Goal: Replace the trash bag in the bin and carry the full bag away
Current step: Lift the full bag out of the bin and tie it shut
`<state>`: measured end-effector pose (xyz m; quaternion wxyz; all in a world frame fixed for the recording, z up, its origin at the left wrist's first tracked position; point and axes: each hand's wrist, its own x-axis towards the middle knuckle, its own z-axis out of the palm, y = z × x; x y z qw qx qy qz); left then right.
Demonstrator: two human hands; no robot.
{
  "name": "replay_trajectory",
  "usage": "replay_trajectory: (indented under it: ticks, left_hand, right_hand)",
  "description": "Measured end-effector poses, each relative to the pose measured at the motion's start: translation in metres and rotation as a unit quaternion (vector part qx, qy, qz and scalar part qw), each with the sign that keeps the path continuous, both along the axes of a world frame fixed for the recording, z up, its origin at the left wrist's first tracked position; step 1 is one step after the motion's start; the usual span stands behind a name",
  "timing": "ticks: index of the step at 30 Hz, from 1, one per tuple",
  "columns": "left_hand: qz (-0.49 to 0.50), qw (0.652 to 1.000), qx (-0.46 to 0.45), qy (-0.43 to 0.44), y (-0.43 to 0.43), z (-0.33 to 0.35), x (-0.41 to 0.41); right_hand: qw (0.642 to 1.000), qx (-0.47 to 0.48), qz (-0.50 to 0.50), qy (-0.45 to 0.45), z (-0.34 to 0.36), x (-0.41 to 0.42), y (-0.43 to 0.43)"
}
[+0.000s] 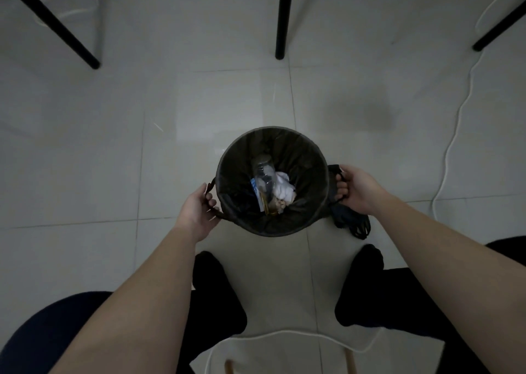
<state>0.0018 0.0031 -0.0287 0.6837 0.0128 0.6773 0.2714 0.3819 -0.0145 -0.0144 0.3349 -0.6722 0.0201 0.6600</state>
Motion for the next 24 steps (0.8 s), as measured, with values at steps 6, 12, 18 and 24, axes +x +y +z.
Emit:
replay_trajectory:
  ticks: [6, 12, 18, 24]
  left_hand:
    - [-0.002, 0.999, 0.045, 0.012, -0.001, 0.038, 0.003]
    - [-0.095, 0.986, 0.121, 0.067, -0.004, 0.067, 0.016]
    - [-0.184, 0.955, 0.176, 0.149, -0.001, 0.093, 0.025]
    - [-0.243, 0.934, 0.201, 0.167, 0.001, 0.106, 0.037]
  right_hand:
    - [0.997, 0.042, -0.004, -0.061, 0.037, -0.007, -0.001]
    - [0.987, 0.11, 0.075, -0.093, 0.073, -0.021, -0.009]
    - [0.973, 0.16, 0.134, -0.102, 0.099, -0.014, -0.02]
    - [0.964, 0.182, 0.152, -0.119, 0.112, -0.009, -0.025]
